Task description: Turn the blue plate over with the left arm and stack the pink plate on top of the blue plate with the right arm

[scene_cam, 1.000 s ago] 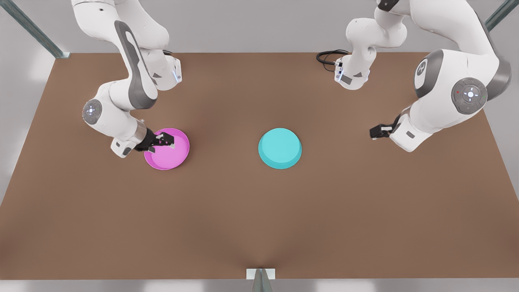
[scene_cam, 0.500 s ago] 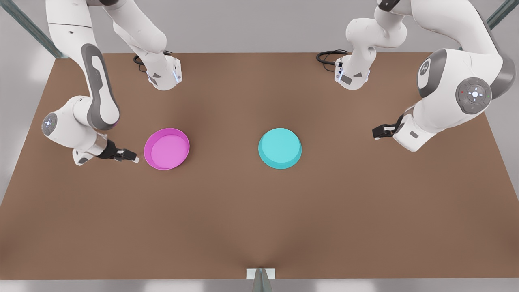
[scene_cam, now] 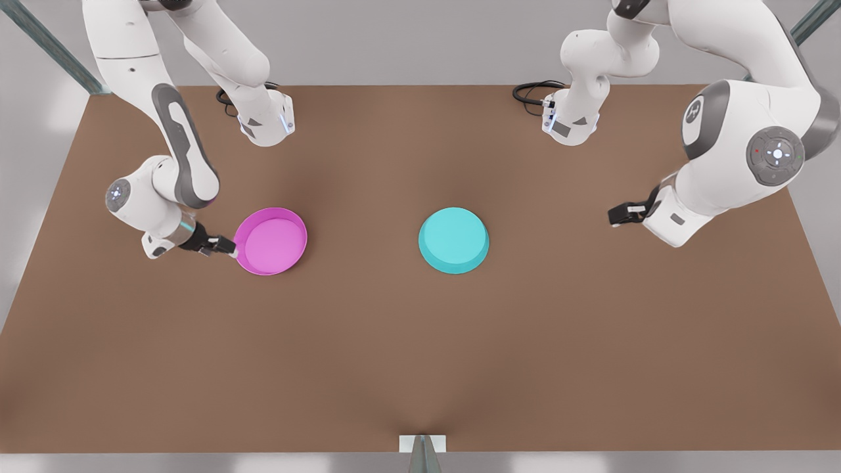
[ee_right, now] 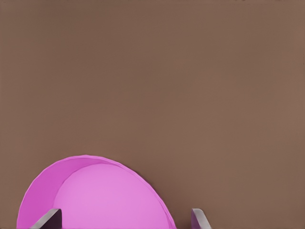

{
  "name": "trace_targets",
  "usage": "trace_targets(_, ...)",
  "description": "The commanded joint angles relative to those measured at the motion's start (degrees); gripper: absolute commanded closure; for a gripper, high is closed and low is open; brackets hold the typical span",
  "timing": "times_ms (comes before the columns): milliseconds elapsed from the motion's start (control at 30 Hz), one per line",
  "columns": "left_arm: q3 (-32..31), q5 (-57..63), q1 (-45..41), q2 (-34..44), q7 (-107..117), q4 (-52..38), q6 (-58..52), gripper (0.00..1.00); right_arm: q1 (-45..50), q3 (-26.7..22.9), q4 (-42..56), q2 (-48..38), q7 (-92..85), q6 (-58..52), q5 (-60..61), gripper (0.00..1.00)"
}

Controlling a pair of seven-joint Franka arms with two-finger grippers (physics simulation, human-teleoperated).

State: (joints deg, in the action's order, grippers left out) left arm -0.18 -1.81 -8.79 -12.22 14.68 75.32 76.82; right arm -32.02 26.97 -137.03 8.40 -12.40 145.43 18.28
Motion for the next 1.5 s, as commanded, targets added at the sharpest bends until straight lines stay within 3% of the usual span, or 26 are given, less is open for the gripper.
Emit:
trace_targets(0,0.0,0.06,0.0,0.0,0.0,0.0,0.0,0.0,-0.06,0.1,-0.6,0.04,-1.13,0.73,0.0,0.0)
trace_targets(200,0.0,0.06,0.09,0.0,-0.09,0.0,0.18,0.0,-1.38,0.45,-1.39,4.08,-7.55,4.51,0.0,0.0)
trace_targets(400,0.0,0.14,0.09,-0.08,-0.09,0.0,0.18,0.0,-4.54,4.58,-1.48,5.93,-13.35,3.81,0.0,0.0)
trace_targets(600,0.0,0.14,0.09,-0.17,-0.09,0.0,0.18,0.0,-4.1,5.02,-2.71,6.11,-19.6,0.29,0.0,0.0)
trace_targets(1200,0.0,-0.12,1.14,-0.79,-0.09,0.0,0.44,0.0,-6.21,4.93,-2.36,12.35,-20.47,5.83,-5.97,0.0)
trace_targets(1300,-0.18,-0.21,0.53,-1.58,0.09,-0.79,2.64,0.0,-5.95,4.93,-2.36,12.35,-20.47,5.83,-5.97,0.05)
trace_targets(1400,-0.7,-0.65,0.53,-3.42,-0.35,-2.73,6.42,0.0,-5.68,4.93,-2.27,12.35,-20.3,5.83,-5.8,0.23)
trace_targets(1467,-0.79,-1.88,0.53,-3.86,-1.49,-2.73,8.0,0.0,-5.77,4.93,-2.19,12.7,-20.3,5.83,-5.8,0.3)
